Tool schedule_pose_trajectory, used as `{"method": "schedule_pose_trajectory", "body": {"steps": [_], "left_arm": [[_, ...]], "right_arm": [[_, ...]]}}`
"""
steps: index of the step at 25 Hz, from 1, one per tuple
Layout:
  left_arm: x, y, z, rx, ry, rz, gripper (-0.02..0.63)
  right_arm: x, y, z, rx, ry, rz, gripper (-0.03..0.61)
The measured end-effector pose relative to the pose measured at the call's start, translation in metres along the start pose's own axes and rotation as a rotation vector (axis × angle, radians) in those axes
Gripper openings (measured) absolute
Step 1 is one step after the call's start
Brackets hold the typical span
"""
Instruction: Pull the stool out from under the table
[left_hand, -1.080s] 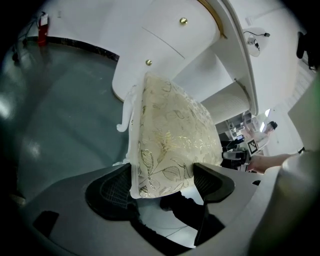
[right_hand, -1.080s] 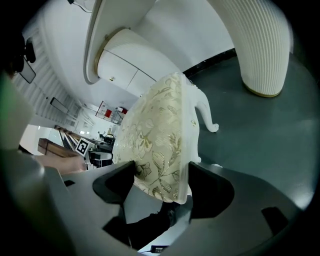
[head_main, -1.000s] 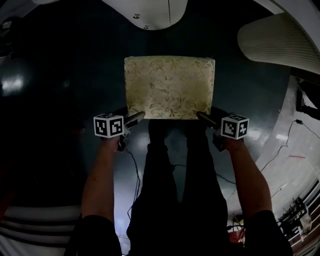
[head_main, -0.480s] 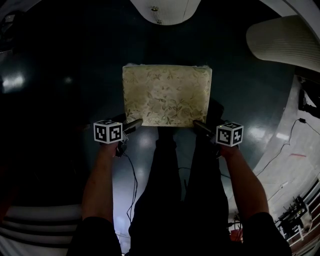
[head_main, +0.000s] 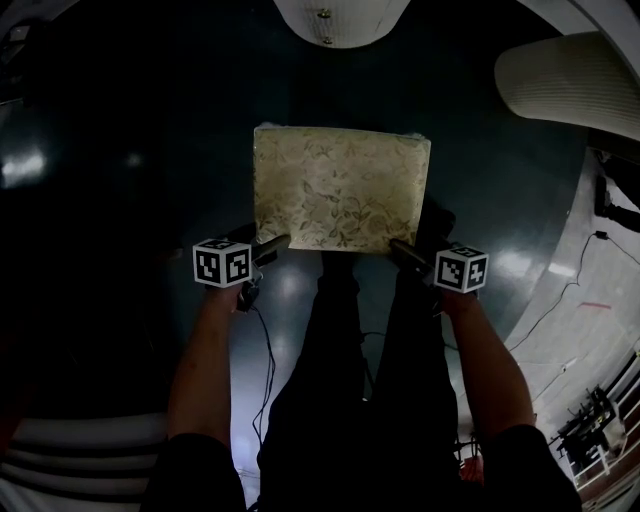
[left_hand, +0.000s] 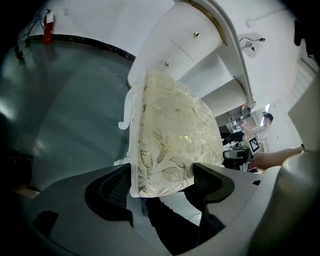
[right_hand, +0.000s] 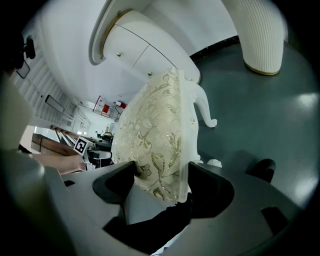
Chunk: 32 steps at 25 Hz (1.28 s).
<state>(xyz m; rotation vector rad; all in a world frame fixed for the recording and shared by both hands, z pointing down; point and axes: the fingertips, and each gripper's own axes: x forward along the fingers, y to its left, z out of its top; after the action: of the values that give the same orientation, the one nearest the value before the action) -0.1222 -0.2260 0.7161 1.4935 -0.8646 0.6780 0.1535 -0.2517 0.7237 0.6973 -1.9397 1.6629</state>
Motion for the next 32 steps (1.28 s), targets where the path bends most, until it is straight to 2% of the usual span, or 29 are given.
{"method": "schedule_pose_trajectory", "body": {"steps": [6,16,19,23,26,29,32], "left_arm": [[-0.004,-0.001,0.0,0.04,-0.031,0.051,0.399],[-0.002,0.001,-0.002,0.068,-0.054,0.051,0.399],[-0.008,0.004,-0.002,0.09,-0.074,0.098,0.399],[-0.032,0.01,0.001,0.042,-0.136,0.182,0.399],[-0.07,0.0,-0.002,-0.007,-0.209,0.214,0.397],[-0.122,-0.04,0.004,0.011,-0.302,0.221,0.388],[-0.164,-0.099,0.017,0.039,-0.401,0.201,0.371]], "right_arm": [[0.0,0.001,-0.002,0.014,-0.012,-0.014,0.29],[0.001,-0.002,-0.003,0.012,-0.012,-0.054,0.29],[-0.001,0.0,-0.009,0.039,-0.044,-0.061,0.29],[-0.021,0.0,-0.023,0.075,-0.026,-0.063,0.29],[-0.057,0.026,-0.028,0.02,-0.002,-0.06,0.29],[-0.102,0.073,-0.025,-0.067,-0.012,-0.016,0.29],[-0.144,0.111,-0.017,-0.148,-0.018,0.033,0.29]]}}
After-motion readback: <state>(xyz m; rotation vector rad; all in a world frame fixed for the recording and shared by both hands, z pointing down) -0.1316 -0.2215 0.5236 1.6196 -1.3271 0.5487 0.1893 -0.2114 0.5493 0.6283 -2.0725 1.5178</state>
